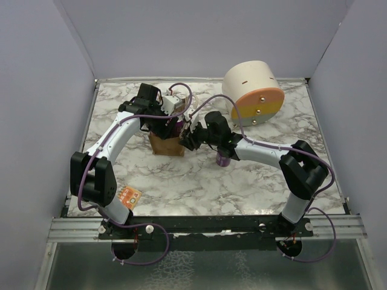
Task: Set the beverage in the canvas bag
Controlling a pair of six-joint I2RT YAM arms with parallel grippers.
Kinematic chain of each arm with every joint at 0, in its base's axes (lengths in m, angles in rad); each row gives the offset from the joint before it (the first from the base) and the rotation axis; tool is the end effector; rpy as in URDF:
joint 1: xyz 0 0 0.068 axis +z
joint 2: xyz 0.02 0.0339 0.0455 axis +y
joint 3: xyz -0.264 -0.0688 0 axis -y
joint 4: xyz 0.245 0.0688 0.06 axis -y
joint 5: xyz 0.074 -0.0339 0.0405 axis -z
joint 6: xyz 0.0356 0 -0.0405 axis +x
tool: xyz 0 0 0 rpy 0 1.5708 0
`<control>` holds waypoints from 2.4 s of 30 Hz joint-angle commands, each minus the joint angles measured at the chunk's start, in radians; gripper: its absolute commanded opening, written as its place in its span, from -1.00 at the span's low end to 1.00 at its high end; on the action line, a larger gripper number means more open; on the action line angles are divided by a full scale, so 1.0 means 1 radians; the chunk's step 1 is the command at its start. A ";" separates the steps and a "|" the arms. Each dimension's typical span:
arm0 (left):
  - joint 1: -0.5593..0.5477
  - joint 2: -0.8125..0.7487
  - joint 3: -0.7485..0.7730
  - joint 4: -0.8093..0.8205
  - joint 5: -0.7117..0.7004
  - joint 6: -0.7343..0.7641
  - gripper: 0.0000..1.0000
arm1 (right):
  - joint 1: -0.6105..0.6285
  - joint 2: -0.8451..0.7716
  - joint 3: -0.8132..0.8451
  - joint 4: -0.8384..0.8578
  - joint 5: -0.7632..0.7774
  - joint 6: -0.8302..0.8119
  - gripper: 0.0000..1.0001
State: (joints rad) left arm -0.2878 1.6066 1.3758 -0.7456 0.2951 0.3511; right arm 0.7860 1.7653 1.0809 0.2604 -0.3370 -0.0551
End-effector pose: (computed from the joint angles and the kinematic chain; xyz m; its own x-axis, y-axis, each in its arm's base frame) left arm 0.3252 -0.1071 0.2902 -0.5988 0.5204 -0.6087 0.6749 0.7372 -0.0336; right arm 0.2721 0.2891 0.2199 -0.2418 -0.3156 -0.9176 -0.8954 0.4370 0.0856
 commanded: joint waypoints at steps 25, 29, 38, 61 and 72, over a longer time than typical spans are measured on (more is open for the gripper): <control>0.011 0.016 -0.057 0.028 -0.103 0.026 -0.95 | 0.006 -0.060 0.019 -0.015 -0.055 -0.009 -0.98; 0.011 0.037 -0.050 0.023 -0.102 0.024 -0.92 | 0.007 -0.066 0.016 -0.015 -0.058 -0.025 -0.98; 0.011 0.052 -0.061 0.026 -0.111 0.022 -0.82 | 0.007 -0.067 0.011 -0.012 -0.069 -0.043 -0.98; 0.012 0.083 -0.054 -0.016 -0.098 -0.017 0.02 | 0.007 -0.040 0.043 -0.025 -0.062 -0.059 -0.98; 0.012 0.084 -0.052 -0.021 -0.103 -0.026 0.22 | 0.007 -0.035 0.049 -0.032 -0.068 -0.067 -0.98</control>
State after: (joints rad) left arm -0.2882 1.6722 1.3273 -0.6827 0.2363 0.3271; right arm 0.7883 1.7466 1.1023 0.2344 -0.3817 -0.1104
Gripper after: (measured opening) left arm 0.683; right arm 0.062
